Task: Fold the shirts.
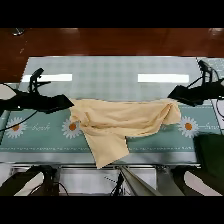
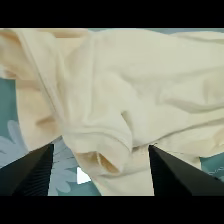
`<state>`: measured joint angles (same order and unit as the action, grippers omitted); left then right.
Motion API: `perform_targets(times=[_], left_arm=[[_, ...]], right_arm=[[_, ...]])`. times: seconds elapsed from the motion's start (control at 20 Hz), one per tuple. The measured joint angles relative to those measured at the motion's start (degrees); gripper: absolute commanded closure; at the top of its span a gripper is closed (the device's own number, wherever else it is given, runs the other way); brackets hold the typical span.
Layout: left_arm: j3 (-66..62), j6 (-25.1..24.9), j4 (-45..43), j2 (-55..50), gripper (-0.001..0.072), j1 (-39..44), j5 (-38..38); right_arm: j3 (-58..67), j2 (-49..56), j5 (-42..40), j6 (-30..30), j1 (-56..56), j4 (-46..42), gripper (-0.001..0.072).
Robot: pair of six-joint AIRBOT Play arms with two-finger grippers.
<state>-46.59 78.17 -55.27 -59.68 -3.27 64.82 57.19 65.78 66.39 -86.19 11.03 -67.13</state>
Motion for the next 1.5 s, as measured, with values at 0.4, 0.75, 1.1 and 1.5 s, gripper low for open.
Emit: perform_targets(times=[0.4,0.75,1.1,1.5], left_arm=[[18.62,-0.74,7.17,3.76,0.0006,-7.96,5.7],[30.51,-5.44,23.74,4.26,0.0006,7.96,-13.68],[30.93,-8.46,29.75,0.48,0.0681,18.91,-27.65],[27.67,-13.57,30.91,-1.09,0.0682,20.87,-25.83]], right_arm=[[-18.43,-10.01,-1.4,2.54,17.14,1.2,0.0095],[-32.04,-15.96,-6.14,8.98,19.58,12.79,0.0095],[-33.57,-16.59,-7.06,10.23,19.82,14.58,0.0095],[-33.73,-15.69,-8.76,10.19,19.87,15.98,0.0095]])
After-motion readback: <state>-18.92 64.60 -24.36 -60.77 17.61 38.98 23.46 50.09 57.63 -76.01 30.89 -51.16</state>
